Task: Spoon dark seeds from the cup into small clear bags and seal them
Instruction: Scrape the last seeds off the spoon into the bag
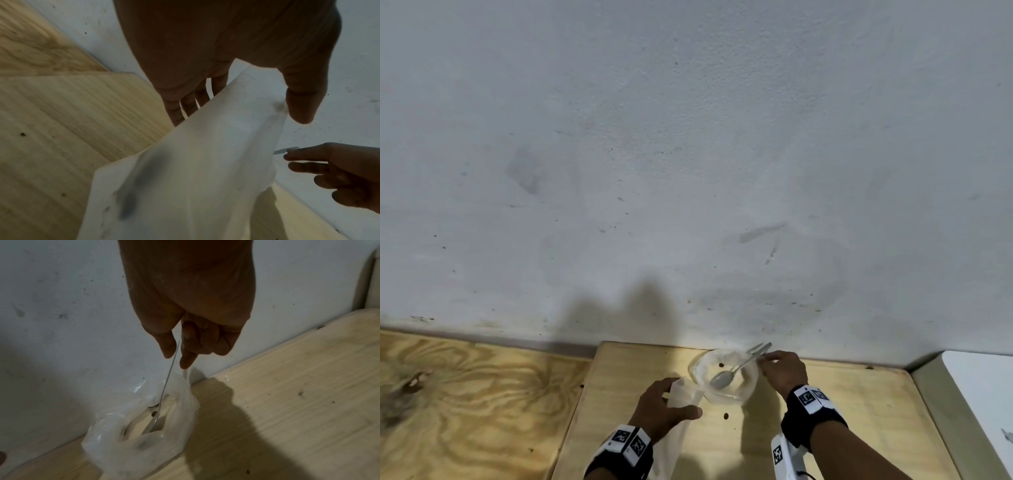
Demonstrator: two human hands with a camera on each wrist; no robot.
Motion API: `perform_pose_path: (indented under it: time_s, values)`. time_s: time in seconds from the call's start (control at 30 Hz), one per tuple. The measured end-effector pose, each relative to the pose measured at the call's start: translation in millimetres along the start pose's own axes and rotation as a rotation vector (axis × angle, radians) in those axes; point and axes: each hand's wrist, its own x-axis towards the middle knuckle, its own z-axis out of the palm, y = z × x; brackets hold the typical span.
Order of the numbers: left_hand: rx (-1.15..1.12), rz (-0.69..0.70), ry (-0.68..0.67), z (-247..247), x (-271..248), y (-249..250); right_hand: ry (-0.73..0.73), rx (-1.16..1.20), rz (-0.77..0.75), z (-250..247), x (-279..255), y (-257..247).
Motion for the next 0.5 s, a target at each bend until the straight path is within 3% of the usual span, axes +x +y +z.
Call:
perform_pose_path:
  time_s: [0.07, 0.13, 0.23, 0.3, 0.37, 0.43, 0.5]
  values:
    - [0.002, 0.017, -0.007, 0.9, 1.4, 3.3, -0.052, -0.023, 0.074, -6.0, -3.0, 4.7]
    - [0.007, 0.046, -0.013, 2.4, 1.7, 6.9, -0.004, -0.035, 0.11, -14.8, -10.4, 7.6]
    - [0.022, 0.124, -0.032, 5.7, -0.6, 15.5, 0.133, 0.104, -0.017, -24.5, -37.9, 1.6]
    - [0.056, 0.191, -0.058, 9.1, -4.2, 23.5, -0.024, 0.252, -0.194, -26.2, -65.9, -14.0]
    - [0.101, 0.258, -0.091, 14.0, -6.8, 31.3, -0.34, 0.274, -0.283, -26.6, -94.4, -34.1]
    - [0.122, 0.315, -0.123, 18.8, -8.2, 40.8, -0.57, 0.205, -0.277, -28.8, -111.5, -50.2]
    - [0.127, 0.353, -0.143, 21.5, -9.5, 48.2, -0.633, 0.129, -0.235, -33.6, -118.6, -59.9]
